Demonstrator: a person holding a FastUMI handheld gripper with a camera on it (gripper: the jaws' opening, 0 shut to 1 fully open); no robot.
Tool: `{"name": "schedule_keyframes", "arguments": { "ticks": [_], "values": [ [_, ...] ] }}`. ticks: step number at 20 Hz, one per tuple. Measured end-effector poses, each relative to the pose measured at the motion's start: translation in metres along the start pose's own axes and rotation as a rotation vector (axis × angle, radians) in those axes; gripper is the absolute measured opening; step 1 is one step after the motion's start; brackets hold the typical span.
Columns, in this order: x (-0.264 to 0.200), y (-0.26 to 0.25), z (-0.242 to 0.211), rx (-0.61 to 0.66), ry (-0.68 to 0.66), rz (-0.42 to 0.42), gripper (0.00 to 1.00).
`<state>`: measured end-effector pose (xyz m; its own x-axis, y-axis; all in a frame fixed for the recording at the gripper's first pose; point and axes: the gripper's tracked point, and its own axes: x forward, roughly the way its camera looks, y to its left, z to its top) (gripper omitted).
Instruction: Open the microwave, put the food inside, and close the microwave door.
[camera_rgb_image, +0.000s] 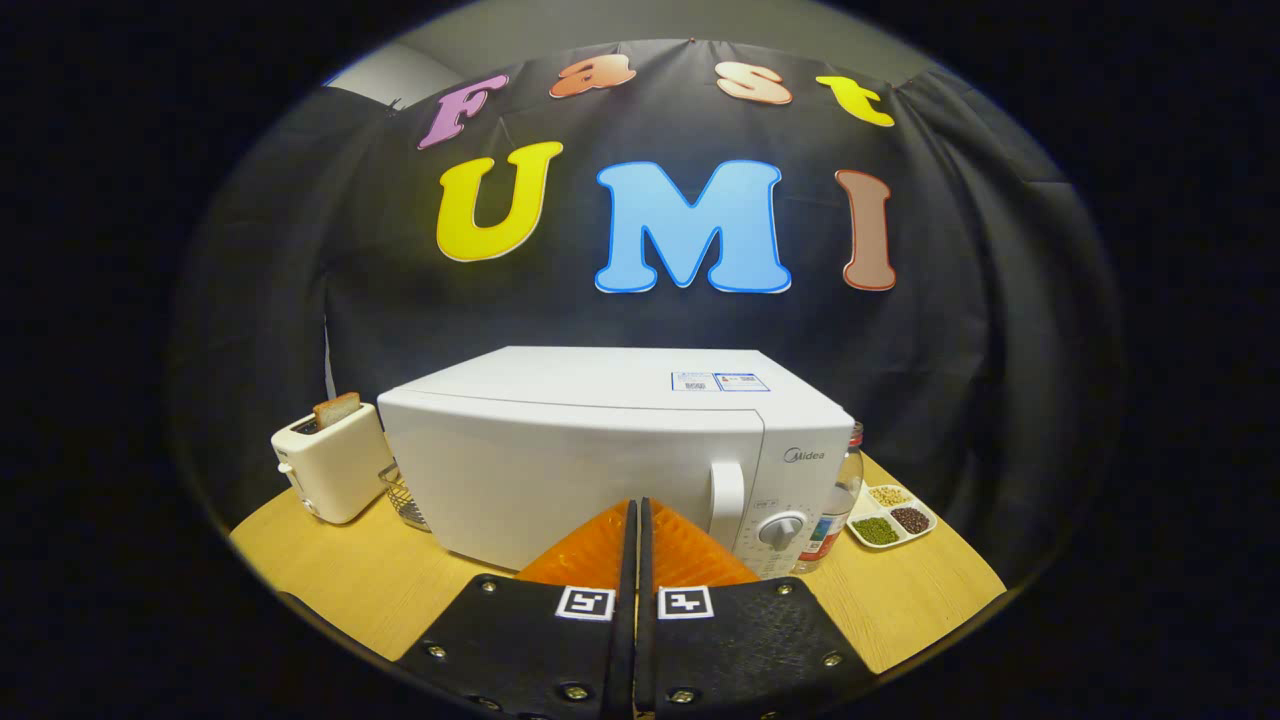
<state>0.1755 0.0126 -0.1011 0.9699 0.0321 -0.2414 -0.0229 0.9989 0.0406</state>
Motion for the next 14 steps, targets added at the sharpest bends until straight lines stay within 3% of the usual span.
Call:
{"name": "schedule_keyframes", "arguments": {
  "ticks": [6,7,10,12,13,14],
  "values": [
    [-0.088,0.002,0.017,0.03,-0.061,-0.02,0.02],
    [-0.102,0.003,0.018,0.032,-0.066,-0.019,0.15],
    [-0.138,0.011,0.02,0.038,-0.093,-0.022,0.24],
    [-0.158,0.013,0.022,0.033,-0.112,-0.026,0.46],
    [-0.166,0.014,0.023,0.031,-0.121,-0.028,0.7],
    [-0.174,0.015,0.023,0.027,-0.128,-0.031,0.82]
  ]
}}
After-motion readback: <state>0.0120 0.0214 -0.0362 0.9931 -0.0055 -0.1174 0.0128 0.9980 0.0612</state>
